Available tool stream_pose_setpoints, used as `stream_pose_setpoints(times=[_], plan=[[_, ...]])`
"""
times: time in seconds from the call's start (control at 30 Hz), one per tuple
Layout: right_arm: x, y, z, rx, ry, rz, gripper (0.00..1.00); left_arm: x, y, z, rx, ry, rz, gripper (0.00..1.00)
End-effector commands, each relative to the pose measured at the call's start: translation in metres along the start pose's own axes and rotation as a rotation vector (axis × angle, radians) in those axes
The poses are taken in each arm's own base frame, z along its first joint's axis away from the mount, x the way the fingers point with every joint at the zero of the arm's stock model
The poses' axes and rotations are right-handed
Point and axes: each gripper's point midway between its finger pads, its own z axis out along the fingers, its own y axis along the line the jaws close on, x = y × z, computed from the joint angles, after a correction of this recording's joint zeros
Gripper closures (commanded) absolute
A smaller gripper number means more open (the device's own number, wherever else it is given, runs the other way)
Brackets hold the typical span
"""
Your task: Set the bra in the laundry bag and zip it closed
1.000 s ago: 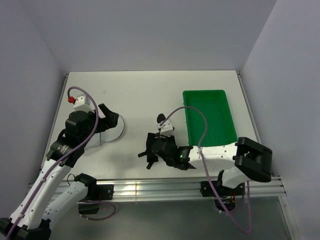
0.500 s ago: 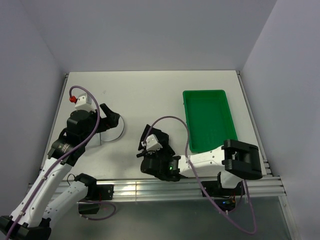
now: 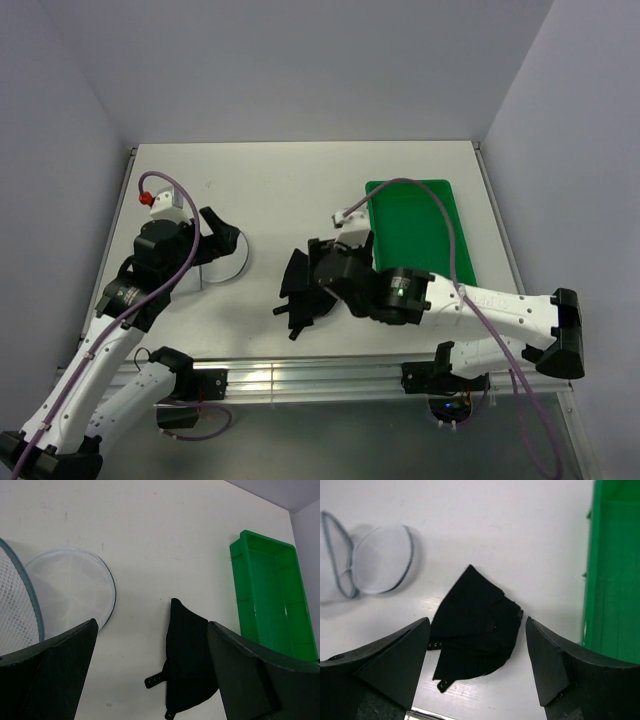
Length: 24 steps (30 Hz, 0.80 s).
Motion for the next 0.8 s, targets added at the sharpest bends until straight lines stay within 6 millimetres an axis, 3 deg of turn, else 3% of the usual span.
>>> stream_pose_setpoints(times=[0.0, 0.1, 0.27, 0.47, 0.57, 0.77], plan=[[0.03, -0.033, 0.003, 0.093, 0.202, 0.135, 0.16, -0.005, -0.003, 0.002, 0.015, -0.018, -0.004, 0.01], [0.049, -0.04, 0.008, 0.088, 0.299, 0.277, 0.12, -0.005, -0.003, 0.002, 0.013, -0.015, -0.002, 0.01], [0.088, -0.02, 0.005, -0.055, 0.429, 0.51, 0.07, -0.003, -0.002, 0.003, 0.01, -0.014, -0.004, 0.01], [0.127, -0.005, 0.014, -0.093, 0.5, 0.685, 0.01, 0.001, 0.004, 0.009, -0.038, 0.01, -0.038, 0.01], [0.132, -0.002, 0.021, -0.106, 0.484, 0.791, 0.0, 0.003, 0.011, 0.014, -0.081, 0.013, -0.05, 0.01], [0.124, -0.008, 0.034, -0.067, 0.393, 1.007, 0.0, 0.008, 0.012, 0.018, -0.087, 0.025, -0.06, 0.01]])
